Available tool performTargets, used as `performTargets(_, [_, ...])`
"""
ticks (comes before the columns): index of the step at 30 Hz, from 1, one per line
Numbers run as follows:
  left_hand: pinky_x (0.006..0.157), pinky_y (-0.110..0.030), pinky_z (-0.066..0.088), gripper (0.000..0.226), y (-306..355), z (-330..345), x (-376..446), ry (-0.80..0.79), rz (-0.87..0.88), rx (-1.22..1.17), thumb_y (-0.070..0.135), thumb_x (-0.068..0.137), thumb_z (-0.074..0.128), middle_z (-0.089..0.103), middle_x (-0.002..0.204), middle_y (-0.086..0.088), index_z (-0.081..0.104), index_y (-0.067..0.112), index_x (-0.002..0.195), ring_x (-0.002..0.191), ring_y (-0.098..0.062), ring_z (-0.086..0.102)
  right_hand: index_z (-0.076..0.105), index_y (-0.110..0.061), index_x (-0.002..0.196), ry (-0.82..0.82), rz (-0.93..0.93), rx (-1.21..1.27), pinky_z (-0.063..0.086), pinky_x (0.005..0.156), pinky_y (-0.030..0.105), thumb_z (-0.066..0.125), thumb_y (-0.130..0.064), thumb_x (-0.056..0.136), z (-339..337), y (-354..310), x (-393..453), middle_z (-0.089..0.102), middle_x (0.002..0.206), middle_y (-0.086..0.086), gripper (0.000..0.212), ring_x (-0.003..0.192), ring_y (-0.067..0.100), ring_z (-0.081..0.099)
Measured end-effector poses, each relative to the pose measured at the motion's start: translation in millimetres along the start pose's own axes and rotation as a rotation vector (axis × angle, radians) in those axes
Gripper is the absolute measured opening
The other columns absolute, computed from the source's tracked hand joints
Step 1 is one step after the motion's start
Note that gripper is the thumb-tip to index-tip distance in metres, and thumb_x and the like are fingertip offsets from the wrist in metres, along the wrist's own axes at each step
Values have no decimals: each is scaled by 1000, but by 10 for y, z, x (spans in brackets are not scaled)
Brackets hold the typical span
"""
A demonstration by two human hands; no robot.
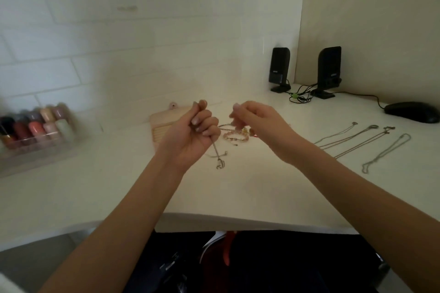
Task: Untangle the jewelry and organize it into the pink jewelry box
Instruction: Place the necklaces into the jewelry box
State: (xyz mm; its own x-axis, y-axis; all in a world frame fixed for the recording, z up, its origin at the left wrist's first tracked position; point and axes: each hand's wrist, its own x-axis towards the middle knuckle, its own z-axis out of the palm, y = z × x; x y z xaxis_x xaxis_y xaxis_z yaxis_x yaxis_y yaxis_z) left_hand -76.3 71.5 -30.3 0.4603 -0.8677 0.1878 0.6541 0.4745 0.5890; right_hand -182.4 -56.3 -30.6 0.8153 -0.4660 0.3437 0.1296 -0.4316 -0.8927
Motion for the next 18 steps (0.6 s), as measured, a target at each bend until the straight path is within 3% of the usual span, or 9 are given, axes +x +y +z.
performTargets(2, [42,-16,28,19,-3,3,46,4,33,-27,23,89,40,33,45,7,51,14,76,39,-6,31,67,-16,99,-256,69,24,49,82,32,43,-41,96,85,-3,-144,72,97,0,35,90,13,66])
performTargets(4, [43,-16,28,23,-36,8,97,6,19,-29,24,93,38,32,45,7,50,14,77,40,-6,30,64,-13,106,-407,86,11,50,89,32,48,-37,95,200,47,-225,71,103,1,31,97,14,66])
performTargets(9, [43,-16,29,32,30,10,197,41,32,27,26,101,30,32,45,7,50,15,78,40,-6,29,53,-3,110,-365,151,129,56,83,31,57,-23,92,357,85,-158,69,102,10,27,89,19,70])
performTargets(12, [43,-16,30,33,101,-16,215,56,46,36,26,101,30,33,45,7,50,14,78,40,-6,30,47,-7,114,-360,195,252,59,78,33,64,-20,88,382,121,-83,65,108,13,34,86,24,71])
performTargets(15, [44,-16,31,31,119,-23,211,66,35,77,26,100,32,33,46,8,50,15,78,41,-5,30,51,-3,116,-438,158,351,59,74,29,59,-9,90,434,121,-23,67,94,11,27,80,25,70])
performTargets(18, [43,-17,34,31,233,-54,208,100,54,182,25,100,31,35,47,8,49,15,77,41,-5,32,59,-1,100,-453,129,345,57,65,22,52,-9,94,430,144,70,64,79,10,12,65,13,66])
